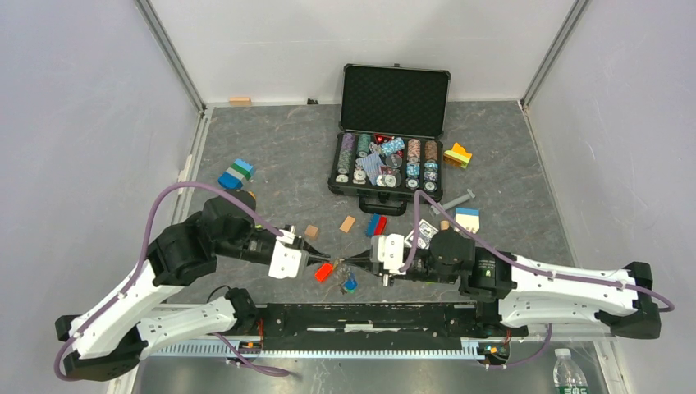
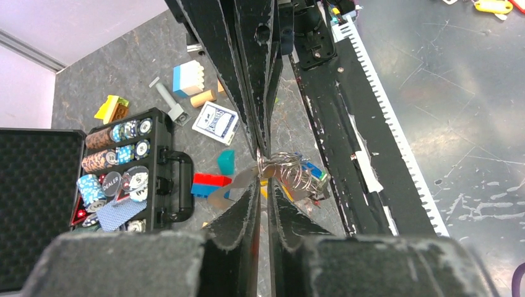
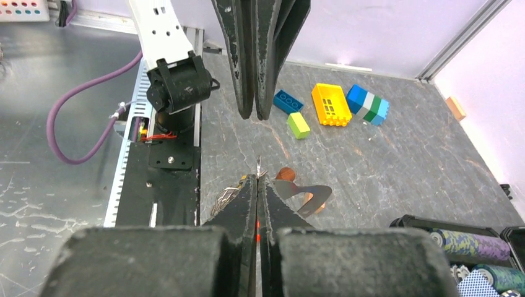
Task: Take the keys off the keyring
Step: Remove the key from the keyring.
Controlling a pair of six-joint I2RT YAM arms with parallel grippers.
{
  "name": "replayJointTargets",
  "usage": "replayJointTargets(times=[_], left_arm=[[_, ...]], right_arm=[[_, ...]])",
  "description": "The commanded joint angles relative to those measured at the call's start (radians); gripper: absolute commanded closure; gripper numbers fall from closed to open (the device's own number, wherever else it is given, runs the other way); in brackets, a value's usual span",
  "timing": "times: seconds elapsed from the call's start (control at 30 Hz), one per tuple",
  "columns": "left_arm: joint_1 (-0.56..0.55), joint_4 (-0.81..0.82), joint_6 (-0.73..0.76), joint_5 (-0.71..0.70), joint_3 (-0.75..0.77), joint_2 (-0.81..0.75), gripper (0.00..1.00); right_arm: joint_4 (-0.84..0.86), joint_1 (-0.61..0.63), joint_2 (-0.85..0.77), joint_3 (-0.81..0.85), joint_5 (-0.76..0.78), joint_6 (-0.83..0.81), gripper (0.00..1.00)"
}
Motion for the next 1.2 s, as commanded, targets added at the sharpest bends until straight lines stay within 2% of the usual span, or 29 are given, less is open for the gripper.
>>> replayJointTargets(times=[0.0,0.03,0.37,0.8,1.17], left_arm=[[0.000,0.081,-0.059,-0.008,-0.029,-0.017,0.83],[-0.001,0.107,-0.071,-0.013,-0.041,-0.029,0.79],[0.000,0.463,-0.230,-0.022,-0.232,-0.207,0.69],[-0.001,0.730,-0.385,-0.009,-0.346,-0.229,0.69],[0.000,0.877,-0.473,0.096,-0.366,-0.154,0.70]], right_arm=[[0.194,-0.001,-0.069,-0.048,-0.001,0.010,1.00],[0.233,-0.001,-0.086,-0.067,-0.002,0.010,1.00],[0.648,-0.001,-0.167,-0.288,-0.048,0.046,1.00],[1.065,-0.001,-0.155,-0.446,-0.094,0.067,1.00],[1.127,-0.001,-0.129,-0.454,-0.107,0.077,1.00]])
